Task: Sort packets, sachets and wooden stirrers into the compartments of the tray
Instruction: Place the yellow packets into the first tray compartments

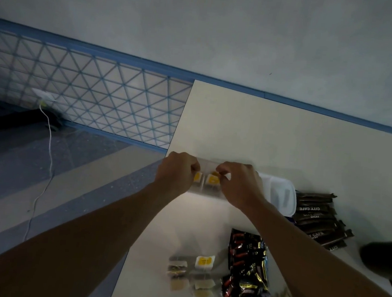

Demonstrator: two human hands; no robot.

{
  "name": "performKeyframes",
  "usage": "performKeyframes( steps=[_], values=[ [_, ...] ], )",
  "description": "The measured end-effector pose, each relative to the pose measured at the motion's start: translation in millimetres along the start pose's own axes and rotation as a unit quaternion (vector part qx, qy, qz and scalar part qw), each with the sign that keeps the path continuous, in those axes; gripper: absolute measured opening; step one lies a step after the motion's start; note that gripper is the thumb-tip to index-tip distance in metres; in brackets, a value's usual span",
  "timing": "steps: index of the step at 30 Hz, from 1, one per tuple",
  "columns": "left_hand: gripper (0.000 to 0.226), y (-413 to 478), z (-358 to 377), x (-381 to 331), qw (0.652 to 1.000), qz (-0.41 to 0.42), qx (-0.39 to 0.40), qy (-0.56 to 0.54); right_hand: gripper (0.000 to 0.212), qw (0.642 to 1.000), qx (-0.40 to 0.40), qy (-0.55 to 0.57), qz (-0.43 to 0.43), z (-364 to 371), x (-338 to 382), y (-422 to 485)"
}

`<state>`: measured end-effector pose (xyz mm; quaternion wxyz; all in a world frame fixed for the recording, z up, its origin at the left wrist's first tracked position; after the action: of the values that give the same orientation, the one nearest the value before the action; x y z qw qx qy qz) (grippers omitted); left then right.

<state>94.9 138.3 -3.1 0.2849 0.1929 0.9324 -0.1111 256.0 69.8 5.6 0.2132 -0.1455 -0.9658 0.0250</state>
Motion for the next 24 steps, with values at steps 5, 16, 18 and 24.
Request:
performKeyframes(
  steps=[5,16,18,24],
  values=[
    [0.014,0.9,0.5,-1.9,1.000,0.001,-0.001,0.020,0.028,0.999,0.013,-0.028,-0.024,4.3,2.9,0.9],
    [0.021,2.3,-3.1,0.1,1.000,0.011,-0.026,0.010,0.031,0.996,-0.043,-0.015,-0.072,3.2,5.8,-2.8],
    [0.024,0.8,-5.3,-0.7,0.999,0.014,-0.028,0.009,0.033,0.996,-0.047,-0.011,-0.072,1.8,3.5,-4.6],
    [0.026,-6.1,-12.7,-5.1,0.999,0.015,-0.040,-0.008,0.033,0.994,-0.066,0.004,-0.085,-2.9,-1.7,-9.8]
  ],
)
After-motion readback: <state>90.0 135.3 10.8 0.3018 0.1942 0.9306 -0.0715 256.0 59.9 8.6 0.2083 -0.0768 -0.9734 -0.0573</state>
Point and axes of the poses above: each hand's wrist, its own y-axis towards the middle knuckle, its own z-axis out of the palm, x = y × z, the point moved 2 cm from there along y, towards the middle knuckle, and after that the axes turned 2 degrees about -z, right-handed, at the moved point
